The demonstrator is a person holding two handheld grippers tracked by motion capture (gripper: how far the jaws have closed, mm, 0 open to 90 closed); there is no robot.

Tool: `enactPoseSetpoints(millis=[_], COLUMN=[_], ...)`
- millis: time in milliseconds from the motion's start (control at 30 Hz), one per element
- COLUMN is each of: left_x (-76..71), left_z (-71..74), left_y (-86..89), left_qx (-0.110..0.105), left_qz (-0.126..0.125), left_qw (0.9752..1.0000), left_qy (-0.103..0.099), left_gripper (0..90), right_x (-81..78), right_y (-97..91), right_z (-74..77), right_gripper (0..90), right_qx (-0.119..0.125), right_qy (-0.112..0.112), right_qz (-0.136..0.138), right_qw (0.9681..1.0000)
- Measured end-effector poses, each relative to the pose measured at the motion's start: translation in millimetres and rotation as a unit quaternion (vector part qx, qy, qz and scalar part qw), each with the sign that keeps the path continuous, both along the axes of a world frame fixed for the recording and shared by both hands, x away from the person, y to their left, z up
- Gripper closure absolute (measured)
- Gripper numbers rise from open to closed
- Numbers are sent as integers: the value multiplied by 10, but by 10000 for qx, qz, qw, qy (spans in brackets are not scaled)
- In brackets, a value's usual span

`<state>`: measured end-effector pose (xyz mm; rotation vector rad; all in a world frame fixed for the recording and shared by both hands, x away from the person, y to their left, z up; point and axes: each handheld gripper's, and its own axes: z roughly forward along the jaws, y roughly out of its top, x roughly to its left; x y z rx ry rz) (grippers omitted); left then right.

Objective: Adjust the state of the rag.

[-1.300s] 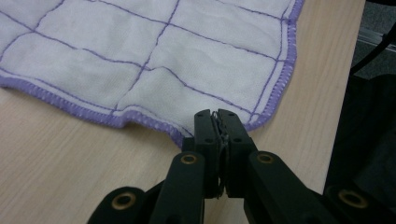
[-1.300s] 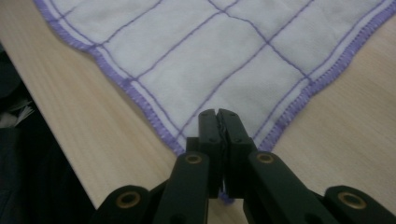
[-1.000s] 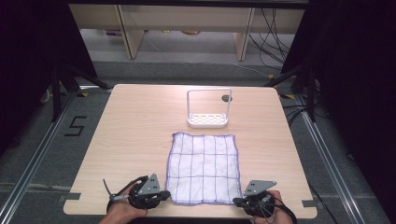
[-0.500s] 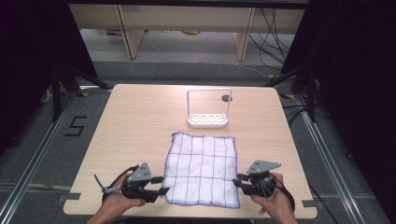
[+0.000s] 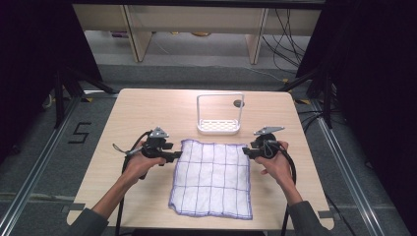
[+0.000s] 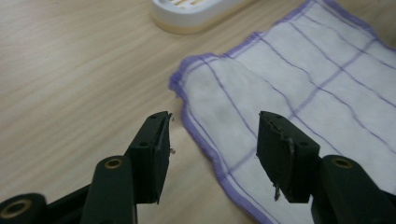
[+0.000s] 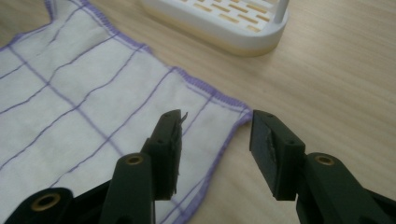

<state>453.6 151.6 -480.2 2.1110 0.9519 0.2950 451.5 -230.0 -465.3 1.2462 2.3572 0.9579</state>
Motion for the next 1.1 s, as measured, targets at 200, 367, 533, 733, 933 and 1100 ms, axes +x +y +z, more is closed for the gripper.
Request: enactPoseSetpoints(millis=[200,367,533,733,933,1100], left_x=[273,359,472,497,389,349], left_z=[-87,-118,-214,-233,-20,103], left_y=[-84,-157,-247,-265,-214,-175], left_qx=[30,83,302,89,-83,-75], left_qz=[228,251,98,-20,-274,-380], left_qw=[9997,9996,9990,9995,9995,9989], left_qy=[82,118,315,286,-117,-269], left_gripper=[446,454,520,803,861,862], right_x=[246,358,447,442,341,277], right_y=[22,58,116,101,48,-19], right_z=[-103,-211,-312,-303,-92,72], right_gripper=[547,554,639,851,865,866], right_qx=[-9,71,-186,-133,5,220], right_qy=[267,362,434,315,-113,-191], right_qz=[-304,-361,-307,-91,152,211], right_qw=[9992,9987,9984,9994,9998,9994])
